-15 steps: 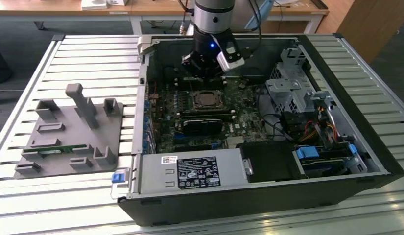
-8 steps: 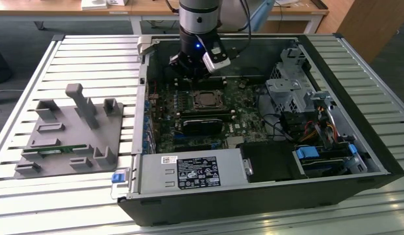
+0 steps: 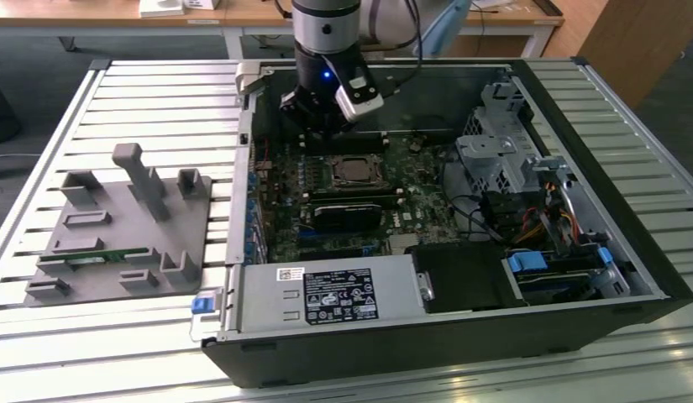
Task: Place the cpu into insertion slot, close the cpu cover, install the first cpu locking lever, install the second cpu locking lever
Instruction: 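Install the first cpu locking lever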
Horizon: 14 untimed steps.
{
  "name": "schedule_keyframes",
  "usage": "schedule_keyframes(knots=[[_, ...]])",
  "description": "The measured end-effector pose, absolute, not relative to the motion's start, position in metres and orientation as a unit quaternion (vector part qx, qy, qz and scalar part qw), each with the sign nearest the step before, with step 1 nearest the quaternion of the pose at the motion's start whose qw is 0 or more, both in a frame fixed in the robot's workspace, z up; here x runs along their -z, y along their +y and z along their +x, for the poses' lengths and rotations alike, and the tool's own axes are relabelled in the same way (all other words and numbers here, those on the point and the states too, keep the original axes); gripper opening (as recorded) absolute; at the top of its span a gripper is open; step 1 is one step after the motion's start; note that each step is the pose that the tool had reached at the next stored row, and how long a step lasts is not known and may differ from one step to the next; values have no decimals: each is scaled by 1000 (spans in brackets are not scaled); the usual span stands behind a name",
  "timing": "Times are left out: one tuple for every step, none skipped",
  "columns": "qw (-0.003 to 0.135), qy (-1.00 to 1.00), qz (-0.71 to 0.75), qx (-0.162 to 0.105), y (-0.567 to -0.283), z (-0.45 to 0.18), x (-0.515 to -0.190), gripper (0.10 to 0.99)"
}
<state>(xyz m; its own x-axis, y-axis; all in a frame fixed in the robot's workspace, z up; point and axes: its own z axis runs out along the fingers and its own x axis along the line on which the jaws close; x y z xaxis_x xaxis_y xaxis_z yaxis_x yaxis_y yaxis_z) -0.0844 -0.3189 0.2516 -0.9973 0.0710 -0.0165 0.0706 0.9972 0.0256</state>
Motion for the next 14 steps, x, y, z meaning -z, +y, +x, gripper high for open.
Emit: schedule_keyframes(knots=[[10, 999, 35, -13, -319, -86, -253, 106], [12, 999, 35, -13, -319, -87, -253, 106], [12, 999, 35, -13, -319, -89, -253, 106], [13, 999, 35, -13, -319, -91, -253, 106], [13, 999, 35, -13, -319, -92, -253, 106], [13, 999, 35, -13, -319, -94, -253, 106], [13, 999, 35, -13, -319, -95, -253, 106], [13, 999, 35, -13, -319, -96, -253, 106], [13, 999, 35, -13, -318, -97, -253, 106], [13, 999, 35, -13, -318, -97, -253, 106], [13, 999, 35, -13, -317, -98, -253, 106], [13, 999, 35, -13, -316, -98, -253, 106], [13, 999, 35, -13, -315, -98, -253, 106], [13, 999, 35, -13, -314, -99, -253, 106]])
